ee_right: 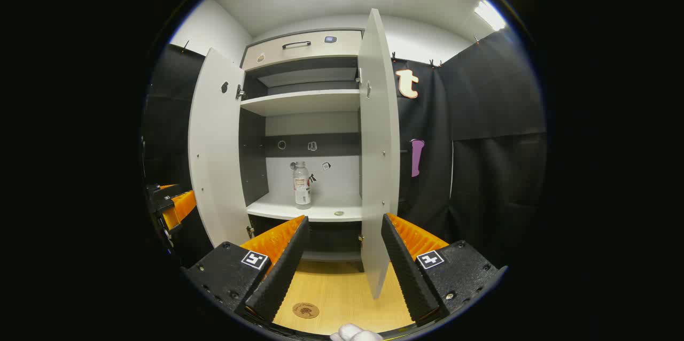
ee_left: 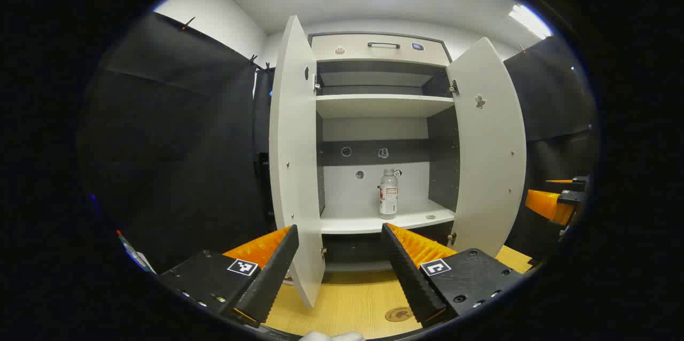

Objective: Grasp the bottle in the cabinet with the left hand and place it on the coaster, then close the right door with the right hand and the left door with the left hand.

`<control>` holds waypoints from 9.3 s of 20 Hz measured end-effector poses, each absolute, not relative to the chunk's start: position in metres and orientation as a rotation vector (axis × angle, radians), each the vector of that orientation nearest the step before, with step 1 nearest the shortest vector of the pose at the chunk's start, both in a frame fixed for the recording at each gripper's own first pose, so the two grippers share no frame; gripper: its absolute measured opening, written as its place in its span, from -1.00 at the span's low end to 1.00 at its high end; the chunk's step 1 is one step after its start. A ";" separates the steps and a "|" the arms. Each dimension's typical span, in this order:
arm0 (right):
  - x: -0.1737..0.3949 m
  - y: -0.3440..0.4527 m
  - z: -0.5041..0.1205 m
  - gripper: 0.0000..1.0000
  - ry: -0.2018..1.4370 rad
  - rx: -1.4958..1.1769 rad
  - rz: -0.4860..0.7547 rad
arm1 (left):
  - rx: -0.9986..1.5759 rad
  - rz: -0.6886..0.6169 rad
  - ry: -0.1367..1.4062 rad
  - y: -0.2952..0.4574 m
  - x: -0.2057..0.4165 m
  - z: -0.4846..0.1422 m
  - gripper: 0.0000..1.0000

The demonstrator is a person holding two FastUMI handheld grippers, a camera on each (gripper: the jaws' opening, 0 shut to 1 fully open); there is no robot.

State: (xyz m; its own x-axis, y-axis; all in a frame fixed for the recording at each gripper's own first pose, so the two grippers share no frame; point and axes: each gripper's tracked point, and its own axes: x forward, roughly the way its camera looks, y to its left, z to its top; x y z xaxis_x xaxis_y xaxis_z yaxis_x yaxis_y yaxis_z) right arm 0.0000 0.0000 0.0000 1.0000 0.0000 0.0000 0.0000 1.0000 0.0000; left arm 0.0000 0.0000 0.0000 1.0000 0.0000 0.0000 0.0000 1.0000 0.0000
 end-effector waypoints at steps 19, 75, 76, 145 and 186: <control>0.035 0.002 0.020 0.67 -0.010 -0.028 0.026 | -0.010 -0.050 -0.014 -0.043 0.133 -0.006 0.89; -0.022 -0.038 -0.034 0.67 0.155 -0.053 -0.102 | -0.032 -0.234 0.058 -0.138 0.131 -0.179 0.48; -0.024 -0.040 -0.035 0.67 0.159 -0.064 -0.102 | -0.033 -0.248 0.059 -0.144 0.126 -0.191 0.49; 0.052 -0.166 0.011 0.67 0.022 0.012 -0.128 | 0.000 0.085 0.015 0.003 -0.021 -0.017 0.93; 0.148 -0.076 0.049 0.62 0.002 0.040 0.384 | 0.049 0.200 0.009 -0.082 -0.014 0.019 0.90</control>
State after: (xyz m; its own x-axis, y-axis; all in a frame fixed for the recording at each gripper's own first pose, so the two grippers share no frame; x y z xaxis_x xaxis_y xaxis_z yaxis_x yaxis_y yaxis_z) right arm 0.1480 -0.0759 0.0493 0.9273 0.3743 0.0055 -0.3742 0.9265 0.0390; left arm -0.0137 -0.0820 0.0193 0.9801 0.1985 -0.0039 -0.1981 0.9789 0.0492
